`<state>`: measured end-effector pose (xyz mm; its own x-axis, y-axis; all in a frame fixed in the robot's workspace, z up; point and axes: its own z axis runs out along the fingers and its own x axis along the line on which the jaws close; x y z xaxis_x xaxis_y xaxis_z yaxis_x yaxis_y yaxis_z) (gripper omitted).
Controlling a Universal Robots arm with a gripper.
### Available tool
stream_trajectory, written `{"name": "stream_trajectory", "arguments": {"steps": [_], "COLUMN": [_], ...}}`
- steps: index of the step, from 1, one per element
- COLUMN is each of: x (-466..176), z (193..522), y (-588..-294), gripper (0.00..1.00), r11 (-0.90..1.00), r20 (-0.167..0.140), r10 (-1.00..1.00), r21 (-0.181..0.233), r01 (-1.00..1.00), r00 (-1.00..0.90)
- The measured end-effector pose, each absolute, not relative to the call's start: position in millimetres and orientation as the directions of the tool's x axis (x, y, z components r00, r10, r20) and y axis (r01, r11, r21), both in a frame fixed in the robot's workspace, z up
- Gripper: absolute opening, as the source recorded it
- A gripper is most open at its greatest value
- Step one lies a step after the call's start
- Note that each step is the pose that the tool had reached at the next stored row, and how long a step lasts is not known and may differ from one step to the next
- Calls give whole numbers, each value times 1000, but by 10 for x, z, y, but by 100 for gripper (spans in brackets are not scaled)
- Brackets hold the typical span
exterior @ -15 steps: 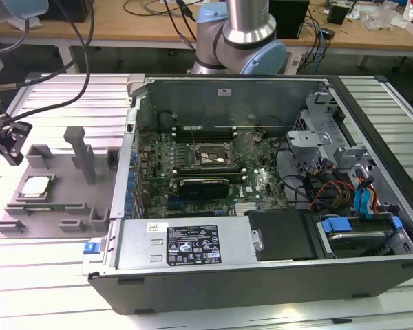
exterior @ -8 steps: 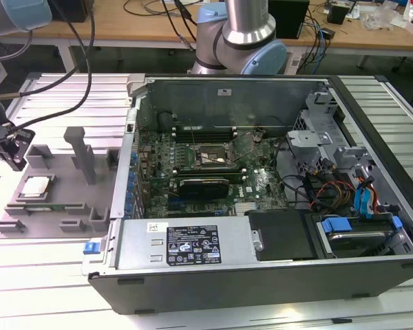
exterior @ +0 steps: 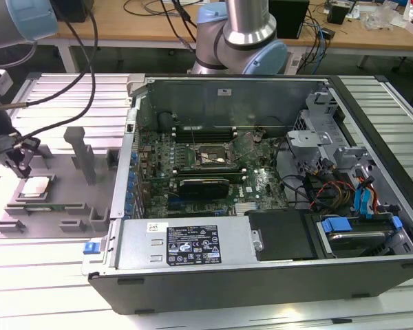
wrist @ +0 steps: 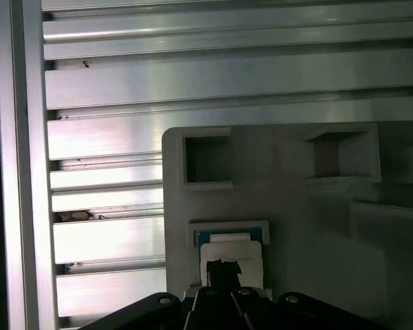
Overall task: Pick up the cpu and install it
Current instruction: 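Pick up the cpu and move it towards the insertion slot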
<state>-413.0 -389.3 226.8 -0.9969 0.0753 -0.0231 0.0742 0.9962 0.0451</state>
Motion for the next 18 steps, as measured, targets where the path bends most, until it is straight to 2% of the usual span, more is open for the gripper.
{"name": "stream_trajectory", "arguments": {"steps": [18], "x": [-4071], "z": [2143], "y": [-3934], "gripper": [11], "r11": [996], "r20": [-22], "r10": [75], "r21": [45], "r01": [74], "r00": [-997]}}
